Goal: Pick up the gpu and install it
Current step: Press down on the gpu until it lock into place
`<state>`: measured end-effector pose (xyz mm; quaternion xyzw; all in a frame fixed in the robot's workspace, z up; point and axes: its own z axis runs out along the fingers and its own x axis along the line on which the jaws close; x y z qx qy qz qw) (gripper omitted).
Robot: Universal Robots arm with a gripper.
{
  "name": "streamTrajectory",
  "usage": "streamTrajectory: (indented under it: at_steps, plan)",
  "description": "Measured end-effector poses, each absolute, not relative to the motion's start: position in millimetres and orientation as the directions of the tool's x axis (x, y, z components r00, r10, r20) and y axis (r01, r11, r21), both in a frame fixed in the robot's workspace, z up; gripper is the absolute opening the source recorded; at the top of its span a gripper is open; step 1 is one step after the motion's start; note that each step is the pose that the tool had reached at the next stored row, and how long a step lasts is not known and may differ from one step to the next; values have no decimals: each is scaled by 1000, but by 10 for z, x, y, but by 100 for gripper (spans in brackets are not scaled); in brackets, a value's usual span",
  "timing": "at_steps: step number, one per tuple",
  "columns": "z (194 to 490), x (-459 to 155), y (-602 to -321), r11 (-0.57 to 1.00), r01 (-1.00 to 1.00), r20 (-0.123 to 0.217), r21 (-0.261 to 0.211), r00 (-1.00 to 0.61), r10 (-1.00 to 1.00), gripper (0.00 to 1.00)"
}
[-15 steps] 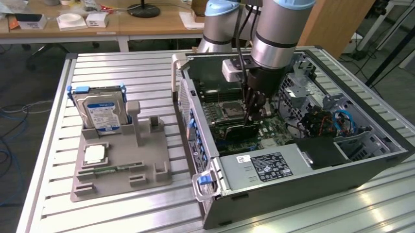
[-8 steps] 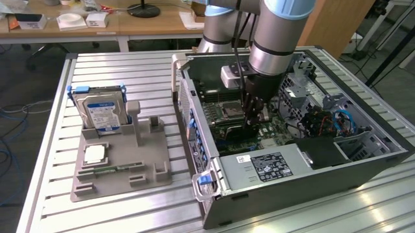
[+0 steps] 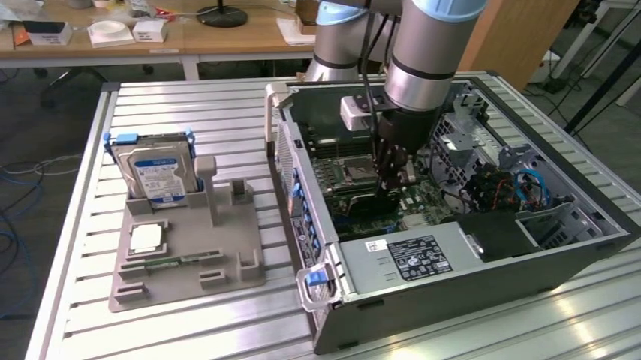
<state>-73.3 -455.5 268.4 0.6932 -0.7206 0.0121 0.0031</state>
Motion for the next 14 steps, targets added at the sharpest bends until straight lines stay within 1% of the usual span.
streamTrajectory:
  at_steps: [8,9,14]
  plan:
    - [2579,-743,-4557,39,-999,23,-12,-39,-999,11]
    - [2602,-749,-4553,39,-999,17,-13,-40,-999,11]
    - [2836,-755,-4556,39,-999,19,-13,-39,-999,11]
